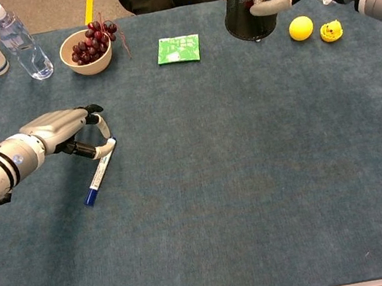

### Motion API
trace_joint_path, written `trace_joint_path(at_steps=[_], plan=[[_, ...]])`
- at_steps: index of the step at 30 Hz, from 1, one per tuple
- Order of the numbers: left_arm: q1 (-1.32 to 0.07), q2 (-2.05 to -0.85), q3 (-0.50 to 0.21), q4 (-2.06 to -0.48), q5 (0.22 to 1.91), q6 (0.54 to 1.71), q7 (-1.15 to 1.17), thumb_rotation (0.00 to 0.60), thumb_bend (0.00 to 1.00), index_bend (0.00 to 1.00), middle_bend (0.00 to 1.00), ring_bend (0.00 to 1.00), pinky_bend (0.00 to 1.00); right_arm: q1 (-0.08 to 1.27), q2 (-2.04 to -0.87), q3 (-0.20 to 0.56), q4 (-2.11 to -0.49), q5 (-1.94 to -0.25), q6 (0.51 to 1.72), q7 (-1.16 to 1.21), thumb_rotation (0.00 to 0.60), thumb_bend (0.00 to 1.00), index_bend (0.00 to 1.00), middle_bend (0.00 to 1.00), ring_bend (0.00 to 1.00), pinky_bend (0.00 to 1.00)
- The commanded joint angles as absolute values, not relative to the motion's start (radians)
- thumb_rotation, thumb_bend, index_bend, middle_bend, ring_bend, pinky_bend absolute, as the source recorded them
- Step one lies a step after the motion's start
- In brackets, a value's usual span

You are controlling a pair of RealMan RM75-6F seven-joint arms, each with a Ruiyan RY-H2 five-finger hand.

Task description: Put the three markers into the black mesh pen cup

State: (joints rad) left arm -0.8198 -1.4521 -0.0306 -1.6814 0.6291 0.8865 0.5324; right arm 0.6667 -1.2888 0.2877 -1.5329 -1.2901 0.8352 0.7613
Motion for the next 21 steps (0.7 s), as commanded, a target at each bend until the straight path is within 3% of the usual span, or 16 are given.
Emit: trace_joint_path(at_steps=[1, 12, 14, 16, 17, 18, 21], plan=[[-0.822, -1.45, -0.03, -1.686, 0.626, 0.883, 0.531, 0.157, 0.33, 0.35, 0.0, 0.0, 0.07, 0.666, -1.288, 0.288, -1.533, -1.29, 0.836, 0.762, 0.6, 0.36, 0.53, 0.45, 0.34, 0.29], [-0.831, -1.431, -0.003, -1.778, 0.62, 0.872, 0.518, 0.145, 0.33, 0.38, 0.0, 0.0, 0.07, 0.658, -1.277, 0.289, -1.537, -1.29, 0.849, 0.769, 0.6, 0.36, 0.53, 0.45, 0.34, 0.29], [-0.829, -1.436, -0.002, -1.783, 0.626, 0.882, 0.512, 0.238, 0.33, 0.38, 0.0, 0.0, 0.07, 0.658, -1.279, 0.288, -1.535, -1.294, 0.849, 0.771, 0.6, 0.36, 0.53, 0.45, 0.34, 0.29], [-0.831, -1.44, 0.005, -1.78, 0.638, 0.892, 0.52, 0.492, 0.33, 0.37, 0.0, 0.0, 0.07, 0.658, -1.28, 0.286, -1.533, -1.297, 0.849, 0.772, 0.6, 0.36, 0.53, 0.45, 0.34, 0.29], [-0.83, -1.444, 0.008, -1.776, 0.647, 0.902, 0.524, 0.566, 0.33, 0.36, 0.0, 0.0, 0.07, 0.658, -1.281, 0.285, -1.531, -1.298, 0.85, 0.773, 0.6, 0.36, 0.53, 0.45, 0.34, 0.29], [-0.826, -1.45, 0.01, -1.773, 0.66, 0.913, 0.522, 0.6, 0.33, 0.35, 0.0, 0.0, 0.07, 0.658, -1.281, 0.285, -1.531, -1.299, 0.85, 0.775, 0.6, 0.36, 0.53, 0.45, 0.34, 0.29], [-0.815, -1.459, 0.009, -1.767, 0.674, 0.93, 0.508, 0.6, 0.33, 0.34, 0.0, 0.0, 0.07, 0.658, -1.282, 0.285, -1.526, -1.302, 0.851, 0.78, 0.6, 0.36, 0.53, 0.45, 0.34, 0.29]])
